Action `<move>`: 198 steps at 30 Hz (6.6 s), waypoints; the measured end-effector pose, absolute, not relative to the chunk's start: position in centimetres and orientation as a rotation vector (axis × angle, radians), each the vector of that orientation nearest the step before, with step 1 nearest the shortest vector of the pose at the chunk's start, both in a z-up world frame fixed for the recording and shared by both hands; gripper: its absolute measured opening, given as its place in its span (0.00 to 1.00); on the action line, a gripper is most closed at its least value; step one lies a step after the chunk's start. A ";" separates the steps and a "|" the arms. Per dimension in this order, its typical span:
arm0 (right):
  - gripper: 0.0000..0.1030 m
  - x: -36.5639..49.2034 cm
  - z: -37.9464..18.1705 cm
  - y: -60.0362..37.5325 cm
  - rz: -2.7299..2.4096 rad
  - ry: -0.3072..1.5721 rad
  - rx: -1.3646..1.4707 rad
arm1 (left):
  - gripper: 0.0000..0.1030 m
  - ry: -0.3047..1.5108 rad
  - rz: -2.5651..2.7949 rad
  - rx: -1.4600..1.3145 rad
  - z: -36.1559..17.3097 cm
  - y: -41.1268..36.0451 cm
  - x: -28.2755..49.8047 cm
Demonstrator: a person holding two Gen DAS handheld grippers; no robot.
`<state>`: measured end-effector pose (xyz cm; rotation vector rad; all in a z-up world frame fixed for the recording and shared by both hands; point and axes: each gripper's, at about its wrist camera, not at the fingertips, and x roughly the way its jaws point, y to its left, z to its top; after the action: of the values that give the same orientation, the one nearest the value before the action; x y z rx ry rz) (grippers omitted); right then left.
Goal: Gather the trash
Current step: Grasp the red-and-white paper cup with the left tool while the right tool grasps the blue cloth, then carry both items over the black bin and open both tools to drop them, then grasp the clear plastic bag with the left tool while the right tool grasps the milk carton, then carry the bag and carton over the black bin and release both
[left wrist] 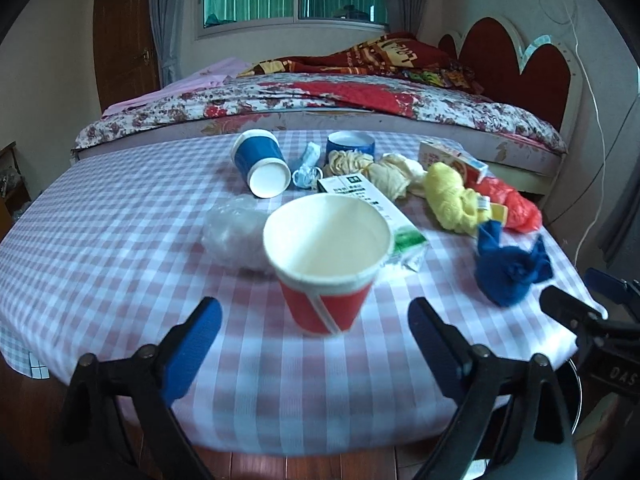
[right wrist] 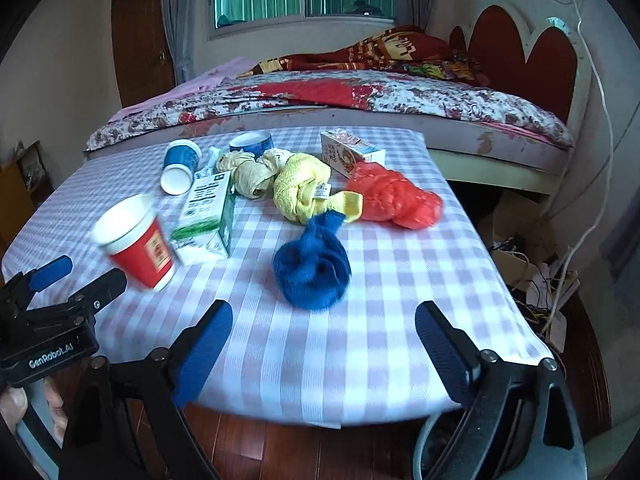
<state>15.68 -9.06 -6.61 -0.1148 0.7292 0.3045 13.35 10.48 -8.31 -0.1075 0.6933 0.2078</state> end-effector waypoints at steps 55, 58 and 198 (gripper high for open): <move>0.36 4.9 -7.3 -35.6 0.038 0.777 0.112 | 0.53 0.756 -0.518 0.046 -9.2 -17.8 8.0; 0.36 5.1 -9.0 -37.2 0.047 0.813 0.125 | 0.53 0.792 -0.547 0.059 -10.6 -19.1 8.1; 0.55 10.1 -2.2 -18.4 0.332 0.639 -0.058 | 0.45 0.623 -0.165 0.025 -3.4 1.4 10.3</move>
<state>10.13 -18.44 -2.21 -0.0581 0.6387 0.3322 10.32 1.45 -3.44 0.0254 0.6229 -0.1652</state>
